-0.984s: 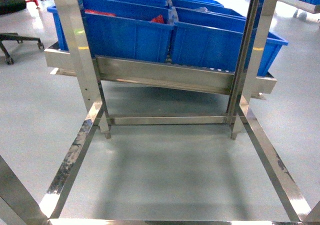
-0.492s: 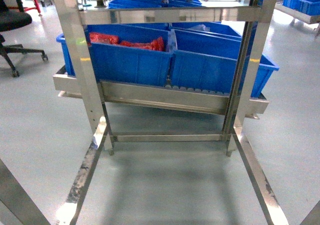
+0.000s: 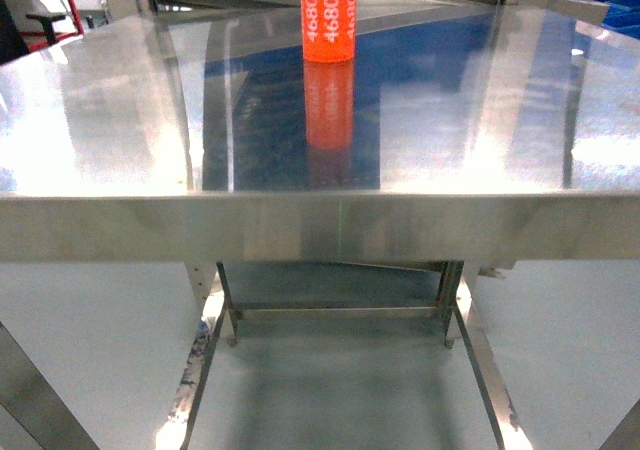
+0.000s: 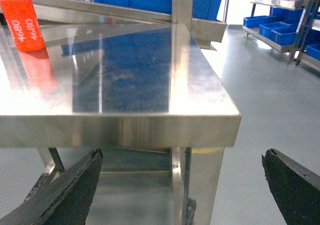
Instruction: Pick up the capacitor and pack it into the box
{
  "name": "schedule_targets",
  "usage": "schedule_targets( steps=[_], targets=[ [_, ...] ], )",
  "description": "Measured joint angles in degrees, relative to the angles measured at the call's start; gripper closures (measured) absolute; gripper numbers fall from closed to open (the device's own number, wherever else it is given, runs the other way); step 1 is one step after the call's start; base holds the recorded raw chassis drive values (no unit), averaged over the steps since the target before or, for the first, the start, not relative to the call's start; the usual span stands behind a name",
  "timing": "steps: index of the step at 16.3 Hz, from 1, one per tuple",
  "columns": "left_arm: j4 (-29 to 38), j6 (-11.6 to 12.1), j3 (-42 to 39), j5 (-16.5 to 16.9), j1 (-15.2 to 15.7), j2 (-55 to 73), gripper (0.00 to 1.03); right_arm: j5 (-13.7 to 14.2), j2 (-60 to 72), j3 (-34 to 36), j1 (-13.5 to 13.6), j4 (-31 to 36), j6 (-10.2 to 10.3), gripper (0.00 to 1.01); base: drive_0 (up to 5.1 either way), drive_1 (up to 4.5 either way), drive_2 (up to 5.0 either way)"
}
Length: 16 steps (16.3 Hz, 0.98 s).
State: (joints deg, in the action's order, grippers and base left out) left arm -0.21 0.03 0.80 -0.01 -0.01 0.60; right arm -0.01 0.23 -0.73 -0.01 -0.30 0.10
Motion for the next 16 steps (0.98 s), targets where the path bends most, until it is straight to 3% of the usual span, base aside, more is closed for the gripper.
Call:
schedule_targets(
  steps=[16],
  targets=[
    [0.0, 0.0, 0.0, 0.0, 0.0, 0.0, 0.05, 0.0, 0.0, 0.0, 0.0, 0.0, 0.0, 0.03, 0.0, 0.0, 0.0]
  ],
)
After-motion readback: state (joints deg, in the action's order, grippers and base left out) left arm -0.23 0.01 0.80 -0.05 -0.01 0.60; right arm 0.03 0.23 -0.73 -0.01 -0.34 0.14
